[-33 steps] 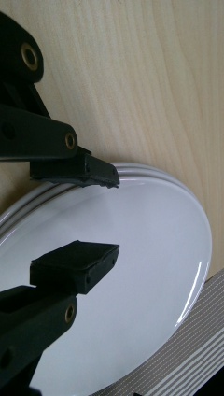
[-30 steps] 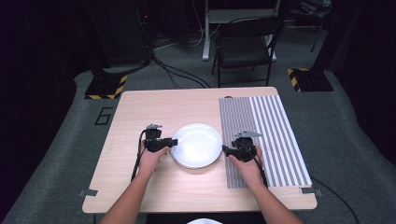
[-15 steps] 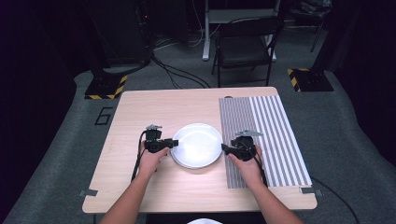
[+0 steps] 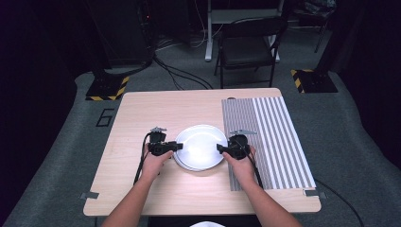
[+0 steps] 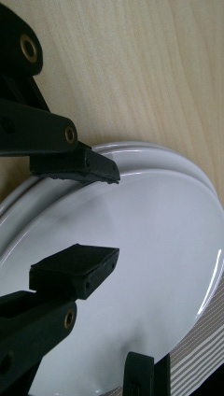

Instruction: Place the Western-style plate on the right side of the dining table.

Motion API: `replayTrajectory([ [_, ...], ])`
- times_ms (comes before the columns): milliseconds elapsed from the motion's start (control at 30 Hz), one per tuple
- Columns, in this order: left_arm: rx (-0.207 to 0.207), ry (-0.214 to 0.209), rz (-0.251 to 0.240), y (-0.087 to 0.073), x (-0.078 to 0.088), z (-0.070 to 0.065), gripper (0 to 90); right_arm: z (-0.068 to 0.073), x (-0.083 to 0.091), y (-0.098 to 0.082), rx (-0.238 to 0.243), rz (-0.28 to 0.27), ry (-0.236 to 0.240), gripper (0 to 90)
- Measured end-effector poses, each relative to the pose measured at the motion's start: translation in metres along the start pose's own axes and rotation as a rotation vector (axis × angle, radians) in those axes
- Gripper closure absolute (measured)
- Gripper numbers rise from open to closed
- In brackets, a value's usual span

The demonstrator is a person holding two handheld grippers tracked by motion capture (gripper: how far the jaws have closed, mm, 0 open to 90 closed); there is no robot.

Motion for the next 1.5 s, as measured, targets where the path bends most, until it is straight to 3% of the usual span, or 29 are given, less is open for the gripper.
replayTrajectory([
  [200, -0.005, -0.008, 0.004, 0.000, -0.002, -0.001, 56.2, -0.002, -0.009, -0.001, -0.049, 0.028, 0.044, 45.0],
  [400, 0.004, -0.020, 0.006, -0.001, -0.005, -0.002, 55.9, -0.004, -0.003, 0.000, -0.053, 0.021, 0.033, 51.8],
  [600, -0.006, -0.015, 0.009, -0.001, -0.009, -0.006, 55.6, -0.004, 0.006, 0.004, -0.052, -0.005, 0.039, 51.8],
  [1500, -0.034, -0.073, 0.017, 0.008, -0.028, -0.024, 55.6, -0.023, 0.032, -0.003, -0.076, -0.006, 0.029, 50.9],
])
Point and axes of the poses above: each handheld gripper's, and its own axes: x roughly backward along the jaws, y roughly out of its top, z roughly to its left, the point moved 3 cm from there along -x, roughly forward along the jaws, and after that the axes turned 11 degrees about z, right-handed, at the moved point
